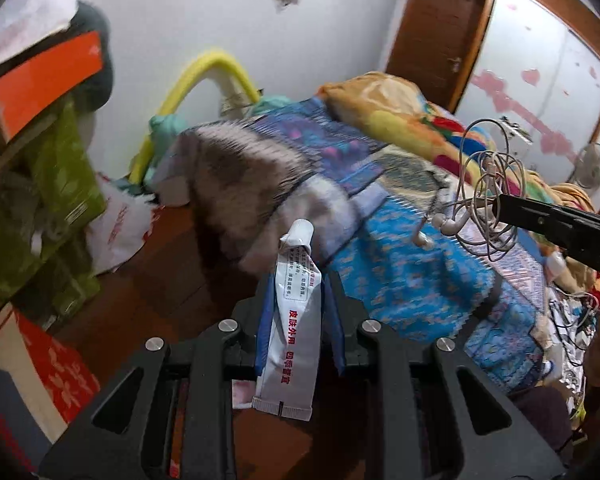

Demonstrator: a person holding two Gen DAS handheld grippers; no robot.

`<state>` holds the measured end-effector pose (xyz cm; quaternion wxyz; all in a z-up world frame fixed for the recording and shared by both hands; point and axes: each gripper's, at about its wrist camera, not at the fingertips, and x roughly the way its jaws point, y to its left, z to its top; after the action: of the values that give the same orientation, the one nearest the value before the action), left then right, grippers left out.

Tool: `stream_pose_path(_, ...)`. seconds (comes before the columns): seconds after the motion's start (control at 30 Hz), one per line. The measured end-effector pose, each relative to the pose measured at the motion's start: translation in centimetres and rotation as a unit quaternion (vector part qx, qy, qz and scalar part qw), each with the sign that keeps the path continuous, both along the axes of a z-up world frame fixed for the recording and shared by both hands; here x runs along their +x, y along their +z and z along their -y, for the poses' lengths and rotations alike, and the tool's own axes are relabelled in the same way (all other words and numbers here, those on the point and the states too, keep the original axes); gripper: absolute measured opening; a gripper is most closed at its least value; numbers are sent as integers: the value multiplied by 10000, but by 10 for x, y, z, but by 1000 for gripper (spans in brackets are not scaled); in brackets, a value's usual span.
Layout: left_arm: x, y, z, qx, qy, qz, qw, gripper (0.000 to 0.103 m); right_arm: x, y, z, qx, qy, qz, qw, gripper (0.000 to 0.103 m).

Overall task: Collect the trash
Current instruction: 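Carry the tube and earphones with both tools over the white bin, then open the right tool to drop the earphones into the bin while the left holds the tube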

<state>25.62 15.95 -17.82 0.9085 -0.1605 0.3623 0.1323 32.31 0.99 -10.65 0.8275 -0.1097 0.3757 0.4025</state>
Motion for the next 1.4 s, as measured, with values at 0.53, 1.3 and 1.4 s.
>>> stream_pose_path(0.53, -27, -99, -73, -506, 728, -854, 9924, 25, -17, -104, -101, -947, 843, -937, 9875, 9)
stream_pose_path(1.3, 7, -160, -85, -1003, 662, -1396, 9829, 25, 7, -153, -136, -1228, 854, -1585, 9760, 37)
stream_pose_path(1.4, 21, -159, -82, -1014, 641, -1470, 9818, 26, 12, -150, -129, -1171, 768, -1594, 9772, 37)
